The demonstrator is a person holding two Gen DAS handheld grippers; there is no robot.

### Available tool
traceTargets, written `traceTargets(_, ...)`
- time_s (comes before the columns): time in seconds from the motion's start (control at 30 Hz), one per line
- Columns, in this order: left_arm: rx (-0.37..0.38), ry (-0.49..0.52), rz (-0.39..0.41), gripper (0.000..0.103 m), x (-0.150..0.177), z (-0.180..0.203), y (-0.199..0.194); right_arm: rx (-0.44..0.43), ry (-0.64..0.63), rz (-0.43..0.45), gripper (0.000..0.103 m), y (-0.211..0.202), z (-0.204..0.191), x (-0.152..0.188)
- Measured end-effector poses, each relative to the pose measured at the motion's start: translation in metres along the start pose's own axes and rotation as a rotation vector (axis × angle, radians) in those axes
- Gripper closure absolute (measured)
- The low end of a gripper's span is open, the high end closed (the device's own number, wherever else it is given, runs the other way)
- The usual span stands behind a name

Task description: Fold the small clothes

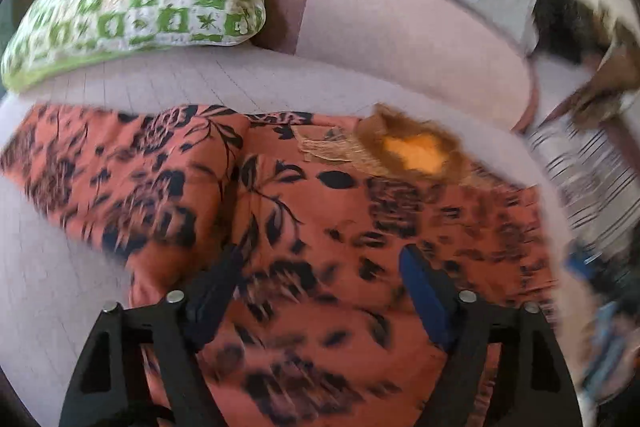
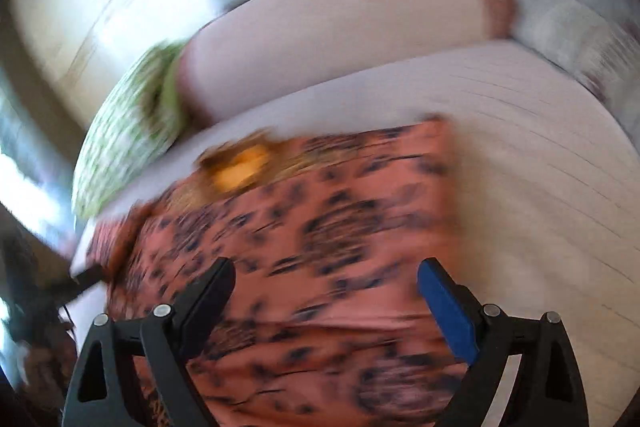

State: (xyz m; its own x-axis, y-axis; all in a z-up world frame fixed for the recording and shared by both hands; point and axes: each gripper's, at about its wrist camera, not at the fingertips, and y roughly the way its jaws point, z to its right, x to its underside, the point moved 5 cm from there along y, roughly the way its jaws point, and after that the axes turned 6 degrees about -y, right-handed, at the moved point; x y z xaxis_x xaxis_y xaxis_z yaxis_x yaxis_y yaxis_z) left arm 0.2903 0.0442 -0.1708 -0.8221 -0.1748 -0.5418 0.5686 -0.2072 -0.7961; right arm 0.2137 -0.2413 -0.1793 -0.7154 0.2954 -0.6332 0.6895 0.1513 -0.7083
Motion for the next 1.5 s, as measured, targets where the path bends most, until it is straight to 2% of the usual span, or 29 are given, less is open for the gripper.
traceTargets(0.1,-0.106,0.026,-0.113,0.032,0.013,-0.012,0.044,0.02,0.137,0.0,0.009,0.01,0.049,-0.016)
traceTargets(0.13,-0.118,0.066,-0.065,0.032,0.015,-0.009,0.042,0.021,0.148,-0.011,0.01,0.016,0.056,-0.019)
traceTargets(0.23,-0.14,0.1,-0.048,0.031,0.018,-0.004,0.041,0.001,0.161,-0.081,0.011,0.044,0.073,-0.034)
traceTargets(0.3,-0.133,0.092,-0.053,0.03,0.018,-0.005,0.042,-0.032,0.159,-0.128,0.03,0.069,0.071,-0.043)
traceTargets(0.33,-0.134,0.097,-0.053,0.03,0.019,-0.005,0.042,-0.05,0.148,-0.145,0.071,0.079,0.068,-0.049)
traceTargets(0.37,-0.136,0.108,-0.053,0.03,0.019,-0.004,0.042,-0.064,0.147,-0.163,0.091,0.086,0.066,-0.05)
traceTargets(0.43,-0.131,0.115,-0.049,0.03,0.018,-0.004,0.042,-0.042,0.076,-0.142,0.092,0.084,0.053,-0.06)
traceTargets(0.5,-0.135,0.123,-0.039,0.029,0.019,-0.004,0.042,0.002,0.006,-0.05,0.092,0.068,0.042,-0.07)
traceTargets(0.53,-0.145,0.129,-0.034,0.028,0.019,-0.003,0.043,0.08,-0.05,-0.029,0.091,0.068,0.042,-0.07)
traceTargets(0.57,-0.155,0.135,-0.029,0.028,0.019,-0.002,0.043,0.126,-0.065,-0.066,0.086,0.076,0.046,-0.066)
traceTargets(0.6,-0.157,0.138,-0.026,0.028,0.02,-0.002,0.043,0.156,-0.066,-0.16,0.084,0.093,0.052,-0.056)
traceTargets(0.63,-0.153,0.14,-0.026,0.028,0.021,-0.002,0.042,0.161,-0.073,-0.192,0.081,0.097,0.054,-0.05)
traceTargets(0.7,-0.14,0.14,-0.027,0.028,0.021,-0.003,0.042,0.127,-0.036,-0.096,0.058,0.071,0.056,-0.048)
traceTargets(0.73,-0.141,0.14,-0.025,0.028,0.021,-0.002,0.043,0.122,0.019,-0.061,0.027,0.054,0.059,-0.043)
traceTargets(0.77,-0.145,0.143,-0.024,0.028,0.021,-0.002,0.043,0.115,0.065,-0.025,0.022,0.038,0.06,-0.037)
traceTargets(0.83,-0.145,0.14,-0.028,0.028,0.021,-0.001,0.043,0.055,0.066,-0.018,0.022,0.017,0.049,-0.018)
traceTargets(0.93,-0.146,0.129,-0.043,0.028,0.018,-0.001,0.042,0.015,0.017,-0.103,0.025,0.019,0.023,0.012)
traceTargets(0.97,-0.146,0.123,-0.049,0.028,0.017,-0.001,0.041,0.014,-0.004,-0.132,0.039,0.023,0.02,0.018)
traceTargets(1.03,-0.154,0.134,-0.059,0.028,0.017,-0.001,0.042,0.059,-0.07,-0.232,0.082,0.046,0.018,0.034)
traceTargets(1.07,-0.156,0.143,-0.063,0.028,0.018,-0.001,0.042,0.053,-0.07,-0.251,0.084,0.052,0.02,0.036)
traceTargets(1.13,-0.148,0.148,-0.062,0.028,0.017,-0.001,0.041,0.089,-0.144,-0.21,0.086,0.041,0.011,0.028)
traceTargets(1.2,-0.16,0.153,-0.058,0.026,0.018,0.0,0.046,0.159,-0.231,-0.156,0.086,0.032,0.003,0.019)
traceTargets(1.27,-0.174,0.165,-0.057,0.026,0.017,0.001,0.047,0.177,-0.213,-0.241,0.083,0.05,0.015,0.026)
traceTargets(1.3,-0.169,0.173,-0.061,0.026,0.017,0.001,0.045,0.164,-0.207,-0.245,0.081,0.056,0.018,0.031)
traceTargets(1.33,-0.165,0.177,-0.064,0.027,0.016,0.001,0.042,0.138,-0.188,-0.225,0.074,0.053,0.014,0.028)
traceTargets(1.4,-0.162,0.195,-0.025,0.027,0.011,0.003,0.03,0.055,-0.085,-0.207,0.041,0.043,0.016,0.018)
traceTargets(1.43,-0.156,0.205,0.013,0.027,0.008,0.006,0.023,0.048,-0.054,-0.174,0.026,0.035,0.02,0.012)
traceTargets(1.47,-0.158,0.218,0.034,0.027,0.007,0.008,0.022,0.065,-0.02,-0.122,0.025,0.029,0.024,0.002)
traceTargets(1.5,-0.169,0.225,0.018,0.027,0.009,0.008,0.027,0.07,0.013,-0.078,0.025,0.027,0.028,-0.01)
